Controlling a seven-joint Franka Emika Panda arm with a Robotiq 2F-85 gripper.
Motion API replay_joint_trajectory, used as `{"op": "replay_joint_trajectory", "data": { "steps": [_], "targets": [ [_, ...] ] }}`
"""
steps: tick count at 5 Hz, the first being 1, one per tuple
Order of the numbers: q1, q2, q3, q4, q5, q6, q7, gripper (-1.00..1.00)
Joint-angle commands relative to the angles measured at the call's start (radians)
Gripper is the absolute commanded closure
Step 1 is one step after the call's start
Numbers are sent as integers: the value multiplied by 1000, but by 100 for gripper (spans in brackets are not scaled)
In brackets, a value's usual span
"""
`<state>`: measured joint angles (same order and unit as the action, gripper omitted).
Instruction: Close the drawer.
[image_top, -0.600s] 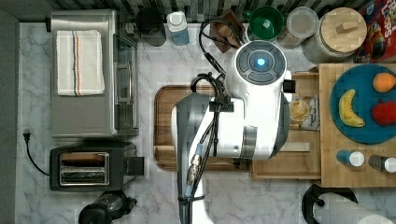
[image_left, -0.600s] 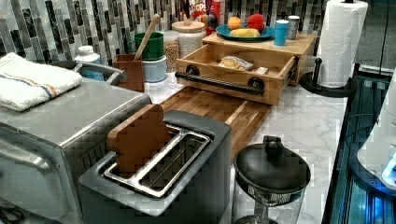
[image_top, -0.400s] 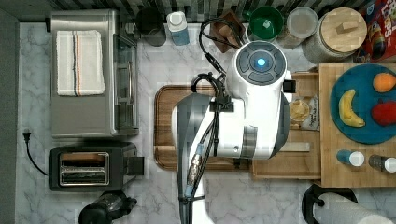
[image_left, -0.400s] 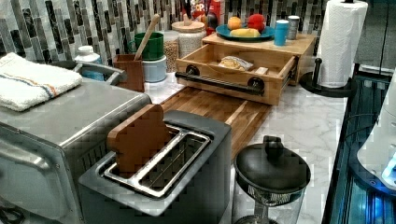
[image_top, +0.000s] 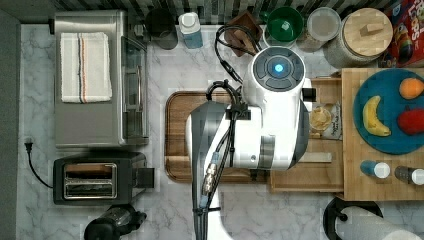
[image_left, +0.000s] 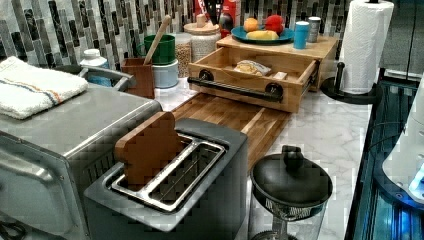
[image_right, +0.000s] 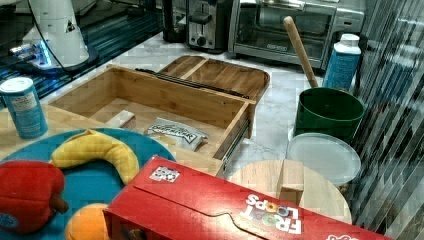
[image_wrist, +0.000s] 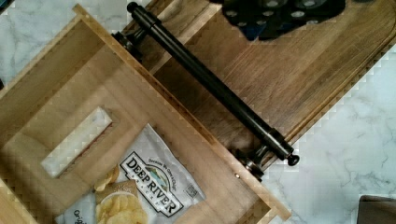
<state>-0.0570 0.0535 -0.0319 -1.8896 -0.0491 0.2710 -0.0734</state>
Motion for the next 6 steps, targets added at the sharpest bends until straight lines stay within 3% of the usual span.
{"op": "replay_joint_trajectory", "data": {
  "steps": [1, 3, 4, 5, 6],
  "targets": [
    [15, 13, 48, 18, 66, -20, -216, -100],
    [57, -19, 90, -96, 26, 32, -404, -100],
    [74, -65, 106, -216, -2, 156, -435, -100],
    [88, -73, 123, -269, -26, 206, -389, 100],
    [79, -44, 139, -276, 4, 213, -407, 100]
  ]
}}
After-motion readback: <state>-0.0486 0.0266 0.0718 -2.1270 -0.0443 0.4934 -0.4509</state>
